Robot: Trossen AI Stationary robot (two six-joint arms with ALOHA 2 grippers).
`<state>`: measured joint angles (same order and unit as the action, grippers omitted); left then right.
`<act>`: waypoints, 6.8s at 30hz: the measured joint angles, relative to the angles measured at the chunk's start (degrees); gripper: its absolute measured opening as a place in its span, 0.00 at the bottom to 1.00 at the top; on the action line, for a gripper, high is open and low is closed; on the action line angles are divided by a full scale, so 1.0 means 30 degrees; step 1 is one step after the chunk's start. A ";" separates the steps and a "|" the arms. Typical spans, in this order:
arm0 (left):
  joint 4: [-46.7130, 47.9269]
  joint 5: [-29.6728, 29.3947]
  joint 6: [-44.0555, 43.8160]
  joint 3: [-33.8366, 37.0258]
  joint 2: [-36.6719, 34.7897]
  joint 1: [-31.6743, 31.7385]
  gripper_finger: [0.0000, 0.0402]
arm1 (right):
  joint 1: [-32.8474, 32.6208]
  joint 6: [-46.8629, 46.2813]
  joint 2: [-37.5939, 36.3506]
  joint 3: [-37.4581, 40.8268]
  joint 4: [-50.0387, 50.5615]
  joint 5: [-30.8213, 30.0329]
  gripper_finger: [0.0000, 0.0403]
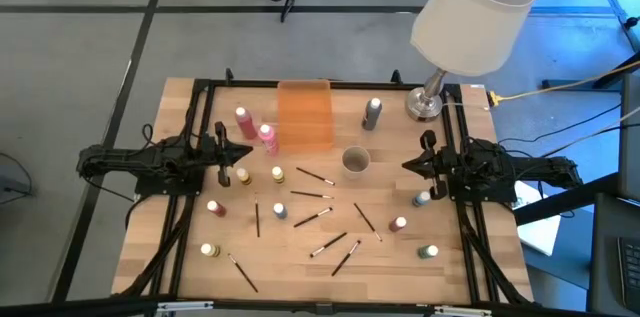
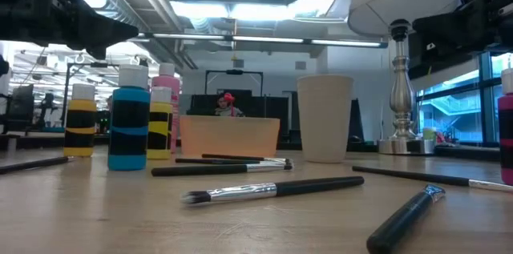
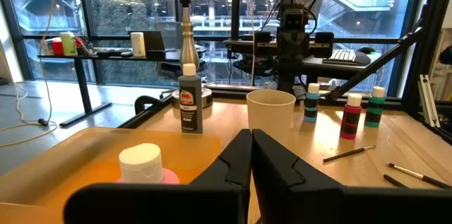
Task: Pick & Place Paint Supplies
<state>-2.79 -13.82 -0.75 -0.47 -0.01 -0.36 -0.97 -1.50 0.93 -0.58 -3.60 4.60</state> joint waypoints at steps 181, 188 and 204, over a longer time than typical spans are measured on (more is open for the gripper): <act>3.0935 0.3551 -0.8932 -4.1059 2.7605 1.2764 0.36 | -0.1925 -1.3282 0.1953 -0.0015 -1.1788 -0.1934 0.55; 3.0937 0.6013 -0.8160 -3.7583 2.7118 1.3600 0.36 | -0.1925 -1.3238 0.1953 -0.0015 -1.1655 -0.1428 0.55; 3.0931 0.4211 -0.5349 -3.3951 2.6210 1.4633 0.36 | -0.1925 -1.3719 0.1953 -0.0015 -1.0739 -0.1311 0.55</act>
<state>90.01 -1.19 -16.80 -102.32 78.62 43.54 -6.74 -42.65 6.79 -0.62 -35.81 0.67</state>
